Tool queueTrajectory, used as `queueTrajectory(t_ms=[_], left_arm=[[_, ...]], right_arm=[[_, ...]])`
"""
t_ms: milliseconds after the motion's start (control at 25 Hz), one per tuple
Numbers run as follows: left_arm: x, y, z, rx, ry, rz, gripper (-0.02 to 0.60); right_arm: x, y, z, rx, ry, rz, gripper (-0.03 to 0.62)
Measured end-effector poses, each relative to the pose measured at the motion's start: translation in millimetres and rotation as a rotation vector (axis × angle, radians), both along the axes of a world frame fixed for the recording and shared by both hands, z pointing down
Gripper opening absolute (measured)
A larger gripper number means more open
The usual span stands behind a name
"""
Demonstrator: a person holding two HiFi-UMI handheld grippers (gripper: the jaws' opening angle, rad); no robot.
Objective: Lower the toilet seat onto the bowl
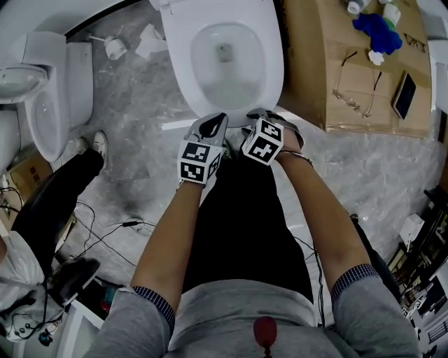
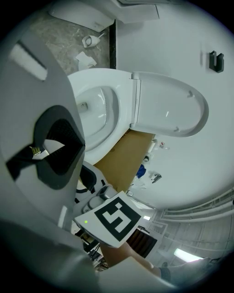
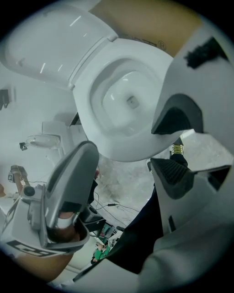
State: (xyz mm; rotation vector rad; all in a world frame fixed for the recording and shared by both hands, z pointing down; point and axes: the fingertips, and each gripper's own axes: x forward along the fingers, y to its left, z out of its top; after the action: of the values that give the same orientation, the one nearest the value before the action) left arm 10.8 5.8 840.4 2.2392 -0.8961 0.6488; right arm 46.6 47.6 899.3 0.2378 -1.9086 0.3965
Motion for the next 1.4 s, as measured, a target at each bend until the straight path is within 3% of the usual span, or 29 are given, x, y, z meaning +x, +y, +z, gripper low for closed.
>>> queueTrajectory(t_ms=[640,880,1160,1400], left_arm=[[-2,12,33,-0.061,-0.025,0.009,0.008],[-2,9,43,-0.082,-0.022,-0.016,0.008],[-3,0,18,-0.059,-0.010,-0.024,0.008],[-9,-15,-32,-0.037,0.049,-0.037,0.008]], right_arm=[[0,1,43,-0.068,-0.017,0.067,0.178],[3,-3,45,-0.084,-0.034,0.098,0.133],[4,13,35,-0.144,-0.039,0.081,0.167],[14,30,-2,-0.166,-0.045,0.121,0.167]])
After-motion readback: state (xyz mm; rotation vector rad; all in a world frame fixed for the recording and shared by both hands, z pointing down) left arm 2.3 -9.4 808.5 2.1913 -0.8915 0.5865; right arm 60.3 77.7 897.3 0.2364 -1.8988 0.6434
